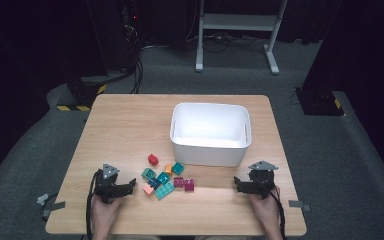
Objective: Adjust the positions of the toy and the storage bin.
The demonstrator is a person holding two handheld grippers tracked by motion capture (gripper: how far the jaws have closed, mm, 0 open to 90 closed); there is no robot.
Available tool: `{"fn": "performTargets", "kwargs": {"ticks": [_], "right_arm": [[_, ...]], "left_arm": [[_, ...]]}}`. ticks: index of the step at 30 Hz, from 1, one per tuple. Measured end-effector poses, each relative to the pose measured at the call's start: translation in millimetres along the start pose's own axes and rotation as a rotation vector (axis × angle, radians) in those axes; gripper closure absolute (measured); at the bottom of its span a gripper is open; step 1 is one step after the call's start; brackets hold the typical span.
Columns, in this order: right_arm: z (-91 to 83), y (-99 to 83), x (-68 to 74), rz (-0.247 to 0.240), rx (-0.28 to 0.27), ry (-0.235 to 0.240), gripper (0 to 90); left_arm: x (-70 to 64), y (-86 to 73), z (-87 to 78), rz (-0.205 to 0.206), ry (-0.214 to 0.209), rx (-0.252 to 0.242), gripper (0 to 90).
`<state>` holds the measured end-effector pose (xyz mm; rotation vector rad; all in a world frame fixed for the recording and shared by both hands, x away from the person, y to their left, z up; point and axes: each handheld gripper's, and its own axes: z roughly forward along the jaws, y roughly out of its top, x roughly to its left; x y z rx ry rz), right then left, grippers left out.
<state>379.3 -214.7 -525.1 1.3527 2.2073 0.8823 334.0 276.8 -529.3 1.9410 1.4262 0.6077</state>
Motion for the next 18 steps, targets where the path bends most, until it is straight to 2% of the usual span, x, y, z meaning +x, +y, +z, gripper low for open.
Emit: {"fn": "performTargets", "kwargs": {"ticks": [18], "right_arm": [[-0.1,0.1,-0.4,0.000,-0.004,0.000,9.3]], "left_arm": [[-0.7,0.3,0.1,-0.005,0.006,0.001,12.1]]}}
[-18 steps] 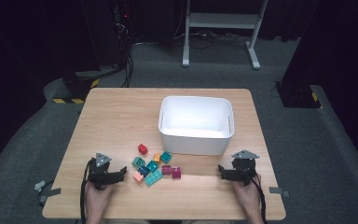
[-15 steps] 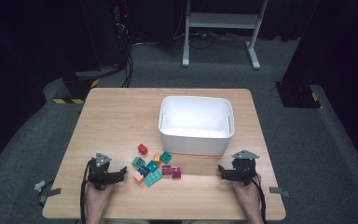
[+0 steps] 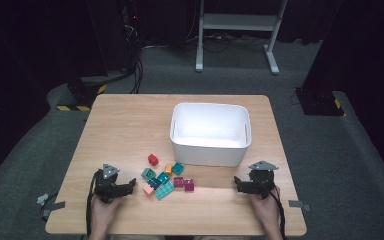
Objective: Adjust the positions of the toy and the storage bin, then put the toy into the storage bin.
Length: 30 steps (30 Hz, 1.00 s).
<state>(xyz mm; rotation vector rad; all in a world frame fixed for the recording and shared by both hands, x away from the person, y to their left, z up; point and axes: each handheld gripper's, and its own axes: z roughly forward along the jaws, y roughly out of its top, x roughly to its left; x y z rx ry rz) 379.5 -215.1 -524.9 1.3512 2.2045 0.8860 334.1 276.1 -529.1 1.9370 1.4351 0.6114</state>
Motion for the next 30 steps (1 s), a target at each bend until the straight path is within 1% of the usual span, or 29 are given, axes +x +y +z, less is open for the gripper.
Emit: {"fn": "performTargets", "kwargs": {"ticks": [8,10,18,24,26,28,29,30], "right_arm": [[-0.1,0.0,0.2,0.004,0.001,0.000,9.4],[-0.4,-0.2,0.0,-0.006,-0.002,0.004,10.7],[-0.3,-0.1,0.0,-0.007,-0.003,0.003,10.8],[-0.4,-0.2,0.0,-0.007,-0.004,0.005,11.3],[-0.5,-0.3,0.5,-0.003,-0.004,0.005,11.5],[-0.6,-0.3,0.5,-0.004,-0.005,0.005,11.8],[-0.7,-0.5,0.9,-0.003,-0.007,0.005,12.4],[-0.7,-0.5,0.9,-0.003,-0.007,0.005,12.4]], "left_arm": [[-0.1,0.1,0.0,0.000,0.001,0.001,12.1],[-0.4,0.3,0.1,-0.004,0.006,-0.003,12.9],[-0.6,0.3,-0.4,-0.009,0.010,-0.006,15.1],[-0.6,0.9,-1.5,-0.022,-0.007,-0.006,17.0],[0.2,1.7,-1.5,-0.017,-0.012,-0.006,17.3],[0.4,2.8,-1.9,-0.021,-0.020,-0.014,18.0],[0.7,4.2,-2.6,-0.028,-0.031,-0.025,19.1],[0.7,4.2,-2.6,-0.028,-0.031,-0.025,19.5]]}}
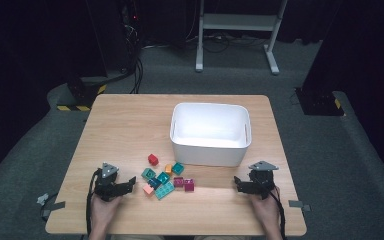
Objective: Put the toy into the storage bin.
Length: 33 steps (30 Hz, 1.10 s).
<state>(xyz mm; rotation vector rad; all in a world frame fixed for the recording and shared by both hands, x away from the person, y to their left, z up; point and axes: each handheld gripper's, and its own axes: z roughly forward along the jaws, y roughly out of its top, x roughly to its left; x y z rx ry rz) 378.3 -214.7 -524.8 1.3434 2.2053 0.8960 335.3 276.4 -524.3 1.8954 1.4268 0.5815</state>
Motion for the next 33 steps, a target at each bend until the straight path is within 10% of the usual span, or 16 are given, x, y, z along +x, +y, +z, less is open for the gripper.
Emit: {"fn": "performTargets", "kwargs": {"ticks": [33], "right_arm": [[-0.8,-0.4,0.2,-0.009,-0.004,0.007,14.7]], "left_arm": [[-13.4,46.3,9.9,-0.012,-0.124,-0.068,26.1]]}}
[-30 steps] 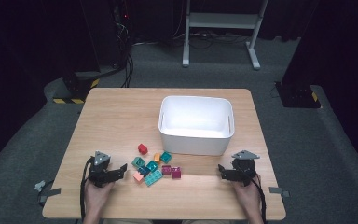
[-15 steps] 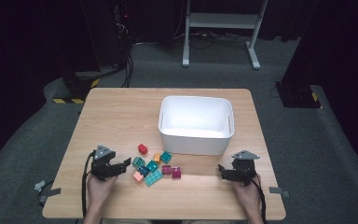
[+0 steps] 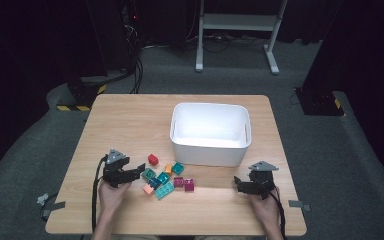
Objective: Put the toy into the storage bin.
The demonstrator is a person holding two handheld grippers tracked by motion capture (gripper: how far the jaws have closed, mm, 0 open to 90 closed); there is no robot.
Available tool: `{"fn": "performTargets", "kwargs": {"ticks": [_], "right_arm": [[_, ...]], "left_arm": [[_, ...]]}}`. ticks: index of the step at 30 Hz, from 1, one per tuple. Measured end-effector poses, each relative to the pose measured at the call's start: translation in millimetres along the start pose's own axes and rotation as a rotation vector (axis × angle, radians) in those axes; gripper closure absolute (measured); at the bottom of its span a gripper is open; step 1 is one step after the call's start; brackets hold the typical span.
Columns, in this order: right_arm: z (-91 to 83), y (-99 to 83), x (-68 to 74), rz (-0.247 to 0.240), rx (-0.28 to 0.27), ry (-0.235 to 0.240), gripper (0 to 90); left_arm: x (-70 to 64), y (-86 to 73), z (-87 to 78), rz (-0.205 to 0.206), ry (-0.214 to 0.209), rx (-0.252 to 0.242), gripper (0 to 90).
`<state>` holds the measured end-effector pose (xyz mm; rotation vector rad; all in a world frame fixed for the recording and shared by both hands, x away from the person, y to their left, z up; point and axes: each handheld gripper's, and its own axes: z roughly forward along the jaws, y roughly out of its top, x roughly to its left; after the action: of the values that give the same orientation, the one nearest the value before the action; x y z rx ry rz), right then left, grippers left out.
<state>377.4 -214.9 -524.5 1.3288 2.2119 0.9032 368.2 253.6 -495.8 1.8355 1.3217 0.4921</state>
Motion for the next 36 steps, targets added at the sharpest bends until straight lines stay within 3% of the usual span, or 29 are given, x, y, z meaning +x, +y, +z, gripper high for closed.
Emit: {"fn": "performTargets", "kwargs": {"ticks": [11,17,30,36], "right_arm": [[0.0,0.0,0.0,0.000,0.000,0.000,14.7],[0.0,0.0,0.0,0.000,0.001,0.001,14.7],[0.0,0.0,0.1,-0.001,0.000,0.000,14.8],[-0.1,0.0,0.1,-0.001,0.001,0.000,14.8]], "left_arm": [[-10.9,17.7,18.8,0.053,-0.017,0.029,25.7],[-12.3,18.8,31.9,0.041,-0.046,0.027,30.0],[-17.8,28.8,45.8,0.093,-0.035,0.054,34.7],[-18.1,27.4,53.3,0.111,-0.032,0.083,41.4]]}}
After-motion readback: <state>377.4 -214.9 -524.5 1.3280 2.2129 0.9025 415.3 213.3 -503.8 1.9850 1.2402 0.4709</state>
